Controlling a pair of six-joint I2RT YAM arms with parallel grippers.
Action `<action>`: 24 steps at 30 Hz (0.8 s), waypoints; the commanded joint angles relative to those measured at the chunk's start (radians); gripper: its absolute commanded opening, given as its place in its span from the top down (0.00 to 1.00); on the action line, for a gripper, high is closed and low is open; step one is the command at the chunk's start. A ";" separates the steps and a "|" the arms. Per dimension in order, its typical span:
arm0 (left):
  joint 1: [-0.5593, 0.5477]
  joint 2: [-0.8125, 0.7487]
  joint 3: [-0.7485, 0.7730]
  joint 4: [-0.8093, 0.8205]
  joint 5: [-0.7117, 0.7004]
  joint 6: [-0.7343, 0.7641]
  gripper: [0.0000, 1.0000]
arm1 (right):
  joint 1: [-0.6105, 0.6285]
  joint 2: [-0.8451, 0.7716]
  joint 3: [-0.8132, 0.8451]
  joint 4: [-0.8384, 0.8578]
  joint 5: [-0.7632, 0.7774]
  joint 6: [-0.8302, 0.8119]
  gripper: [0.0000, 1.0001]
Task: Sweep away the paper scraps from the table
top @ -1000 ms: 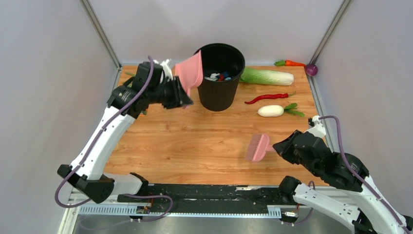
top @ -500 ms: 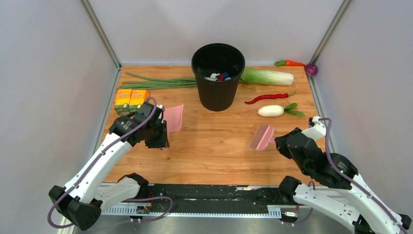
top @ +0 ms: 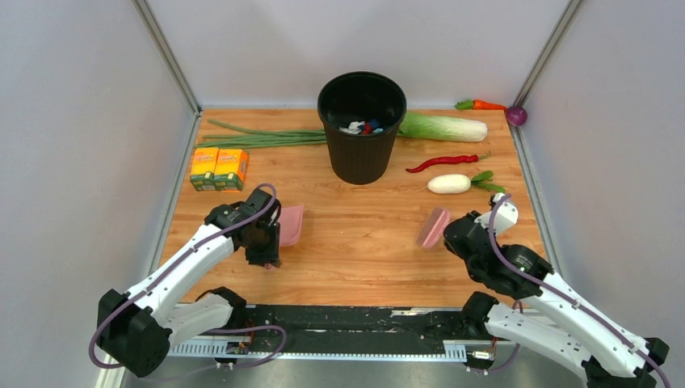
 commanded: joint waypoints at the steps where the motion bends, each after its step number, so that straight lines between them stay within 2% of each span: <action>1: 0.003 0.022 -0.002 0.050 0.002 0.019 1.00 | -0.069 0.021 -0.016 0.149 -0.072 -0.123 1.00; 5: 0.003 0.037 -0.003 0.051 0.004 0.015 1.00 | -0.316 0.040 -0.052 0.247 -0.333 -0.287 1.00; 7: 0.003 0.041 -0.005 0.047 -0.001 0.015 1.00 | -0.410 0.032 -0.055 0.250 -0.385 -0.313 1.00; 10: 0.004 0.037 -0.014 0.050 -0.001 0.009 1.00 | -0.484 -0.009 -0.068 0.261 -0.408 -0.324 1.00; 17: 0.003 0.096 -0.039 0.079 0.031 -0.020 1.00 | -0.681 -0.052 -0.220 0.359 -0.597 -0.264 1.00; 24: 0.001 0.177 -0.071 0.129 0.053 -0.063 1.00 | -0.740 -0.117 -0.298 0.349 -0.615 -0.202 1.00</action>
